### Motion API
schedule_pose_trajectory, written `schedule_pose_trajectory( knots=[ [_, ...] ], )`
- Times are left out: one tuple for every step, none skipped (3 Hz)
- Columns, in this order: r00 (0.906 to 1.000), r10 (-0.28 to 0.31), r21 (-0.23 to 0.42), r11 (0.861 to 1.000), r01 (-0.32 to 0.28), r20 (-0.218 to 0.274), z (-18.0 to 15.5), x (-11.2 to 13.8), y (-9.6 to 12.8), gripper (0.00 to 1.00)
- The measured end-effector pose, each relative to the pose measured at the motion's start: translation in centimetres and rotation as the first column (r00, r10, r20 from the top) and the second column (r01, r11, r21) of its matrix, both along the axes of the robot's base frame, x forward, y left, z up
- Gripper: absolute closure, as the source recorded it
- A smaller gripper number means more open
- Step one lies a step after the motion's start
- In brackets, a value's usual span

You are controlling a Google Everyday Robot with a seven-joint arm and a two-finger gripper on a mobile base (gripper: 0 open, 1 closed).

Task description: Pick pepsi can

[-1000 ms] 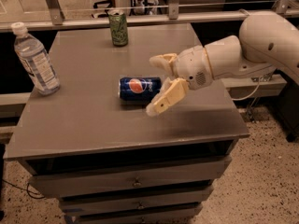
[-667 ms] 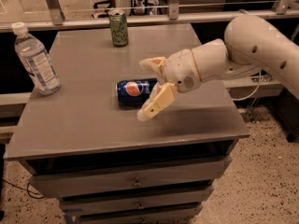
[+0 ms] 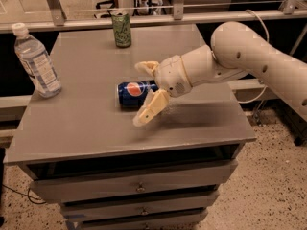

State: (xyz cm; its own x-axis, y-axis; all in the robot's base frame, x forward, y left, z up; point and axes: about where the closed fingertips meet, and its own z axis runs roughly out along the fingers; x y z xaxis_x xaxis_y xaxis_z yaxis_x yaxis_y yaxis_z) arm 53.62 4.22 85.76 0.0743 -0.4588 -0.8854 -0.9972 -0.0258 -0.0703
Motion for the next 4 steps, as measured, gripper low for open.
schedule_pose_trajectory(
  knots=[
    [0.9996,0.002,-0.02,1.0,-0.002,0.029,-0.52,1.13,-0.05,0.0],
    [0.9994,0.002,-0.027,1.0,-0.001,0.033,-0.53,1.31,-0.19,0.0],
    [0.9994,0.002,-0.028,1.0,-0.001,0.033,-0.35,1.31,-0.2,0.0],
    [0.9994,0.002,-0.028,1.0,-0.001,0.033,-0.3,1.32,-0.2,0.0]
  ],
)
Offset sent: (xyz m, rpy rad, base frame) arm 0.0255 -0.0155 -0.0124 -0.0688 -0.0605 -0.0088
